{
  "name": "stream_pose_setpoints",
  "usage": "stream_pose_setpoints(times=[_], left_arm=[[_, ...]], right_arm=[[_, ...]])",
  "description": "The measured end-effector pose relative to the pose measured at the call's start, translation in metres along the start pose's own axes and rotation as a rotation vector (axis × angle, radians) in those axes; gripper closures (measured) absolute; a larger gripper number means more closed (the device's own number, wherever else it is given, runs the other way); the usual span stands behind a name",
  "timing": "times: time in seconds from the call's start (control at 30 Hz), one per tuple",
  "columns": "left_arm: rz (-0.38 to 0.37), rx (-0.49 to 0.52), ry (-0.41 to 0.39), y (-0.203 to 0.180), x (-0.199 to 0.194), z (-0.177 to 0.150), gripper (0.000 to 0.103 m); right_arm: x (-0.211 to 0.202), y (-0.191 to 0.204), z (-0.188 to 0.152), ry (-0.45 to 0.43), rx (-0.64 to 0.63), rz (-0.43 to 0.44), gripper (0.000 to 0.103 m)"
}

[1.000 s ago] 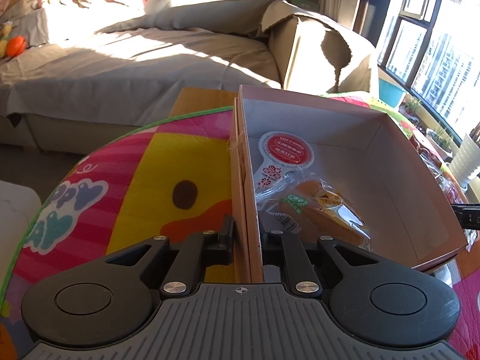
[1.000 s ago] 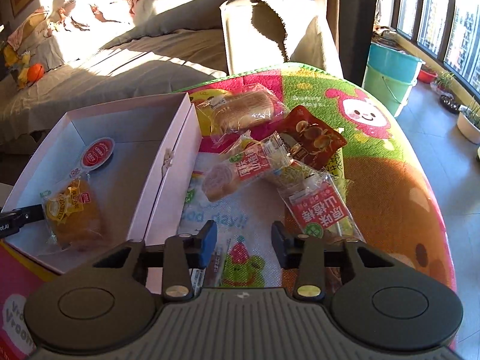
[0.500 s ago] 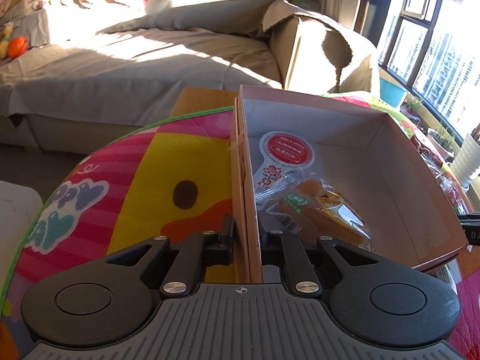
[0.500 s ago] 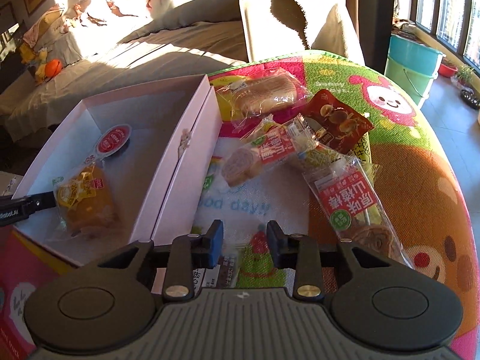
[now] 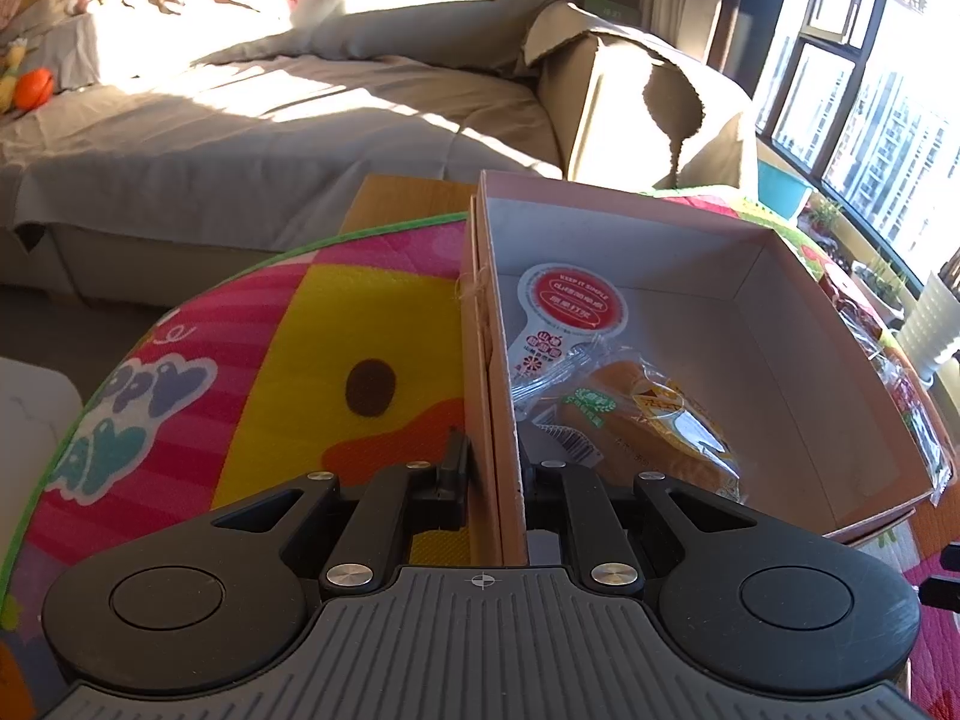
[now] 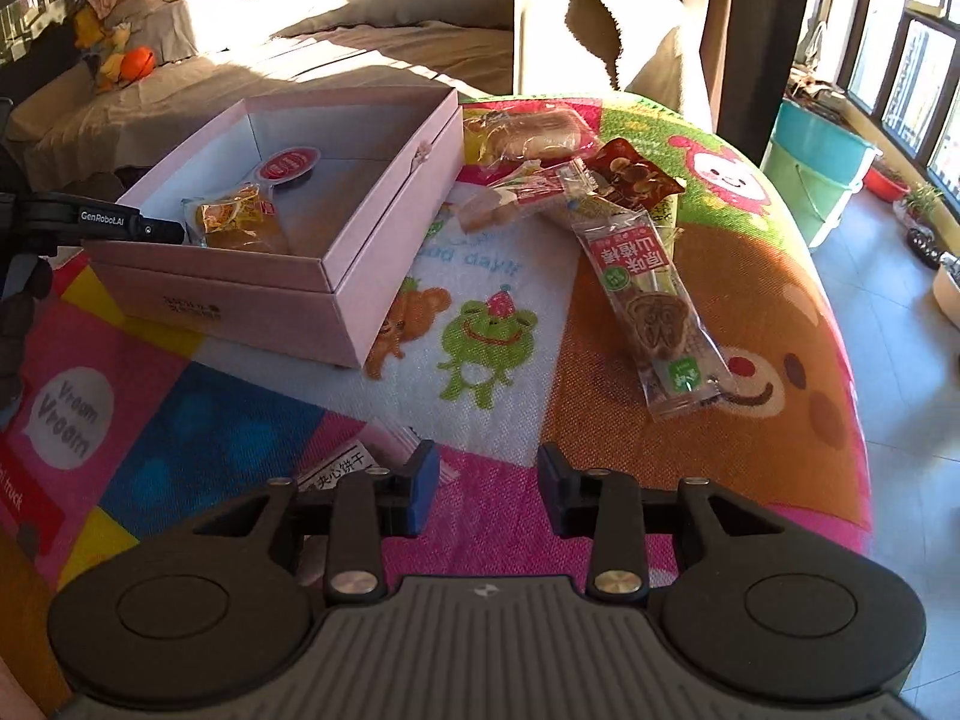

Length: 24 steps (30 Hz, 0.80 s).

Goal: Organize objects
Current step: 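Grasp the brown-wrapped biscuit from the mat with the right tool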

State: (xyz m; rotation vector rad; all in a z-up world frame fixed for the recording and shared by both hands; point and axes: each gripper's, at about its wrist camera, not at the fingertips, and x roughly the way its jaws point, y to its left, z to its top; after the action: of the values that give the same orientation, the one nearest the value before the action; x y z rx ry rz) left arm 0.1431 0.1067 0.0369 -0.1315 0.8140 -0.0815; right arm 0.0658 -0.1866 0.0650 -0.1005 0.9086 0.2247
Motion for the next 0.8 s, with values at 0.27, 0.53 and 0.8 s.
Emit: stream_pose_setpoints(times=[0.27, 0.53, 0.8], left_arm=[[0.000, 0.001, 0.000, 0.000, 0.000, 0.000, 0.089], [-0.006, 0.005, 0.001, 0.001, -0.001, 0.000, 0.089], [-0.001, 0.017, -0.011, -0.001, 0.000, -0.001, 0.089]], right_arm=[[-0.007, 0.056, -0.017, -0.020, -0.026, 0.081, 0.027], [-0.006, 0.061, -0.030, -0.018, -0.101, -0.090, 0.026], [-0.014, 0.030, -0.038, 0.000, -0.017, -0.079, 0.026]])
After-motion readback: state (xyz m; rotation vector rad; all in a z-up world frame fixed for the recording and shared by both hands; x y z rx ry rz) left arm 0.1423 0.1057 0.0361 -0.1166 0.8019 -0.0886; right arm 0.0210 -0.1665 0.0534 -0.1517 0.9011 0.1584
